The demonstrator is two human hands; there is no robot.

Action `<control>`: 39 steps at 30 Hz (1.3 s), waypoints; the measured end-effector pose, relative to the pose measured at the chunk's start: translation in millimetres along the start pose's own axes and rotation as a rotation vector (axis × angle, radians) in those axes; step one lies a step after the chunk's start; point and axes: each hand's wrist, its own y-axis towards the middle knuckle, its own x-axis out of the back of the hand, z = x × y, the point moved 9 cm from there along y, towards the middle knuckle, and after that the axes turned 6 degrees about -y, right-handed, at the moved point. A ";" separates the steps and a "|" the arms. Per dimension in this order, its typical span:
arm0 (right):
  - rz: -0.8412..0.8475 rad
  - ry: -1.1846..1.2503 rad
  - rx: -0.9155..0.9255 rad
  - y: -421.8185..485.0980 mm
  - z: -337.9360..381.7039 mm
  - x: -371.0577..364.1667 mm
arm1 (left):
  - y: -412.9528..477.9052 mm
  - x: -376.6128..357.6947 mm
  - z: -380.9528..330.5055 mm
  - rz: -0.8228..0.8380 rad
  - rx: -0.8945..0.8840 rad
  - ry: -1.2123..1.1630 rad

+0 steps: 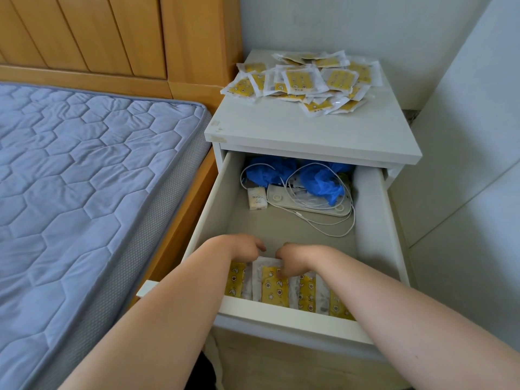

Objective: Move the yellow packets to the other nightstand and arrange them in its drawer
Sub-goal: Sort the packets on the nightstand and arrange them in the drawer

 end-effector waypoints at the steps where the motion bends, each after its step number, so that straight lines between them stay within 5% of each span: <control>1: 0.005 0.013 0.005 0.1 -1.4 -0.4 | -0.4 -1.6 -1.5 0.017 -0.007 -0.006; 22: -0.016 0.053 -0.021 -10.3 -10.4 5.0 | 6.6 4.8 -19.1 -0.132 -0.086 0.137; 39: -0.813 0.231 -0.099 -142.4 -85.4 130.7 | -75.0 114.9 -119.3 -0.650 -0.319 0.013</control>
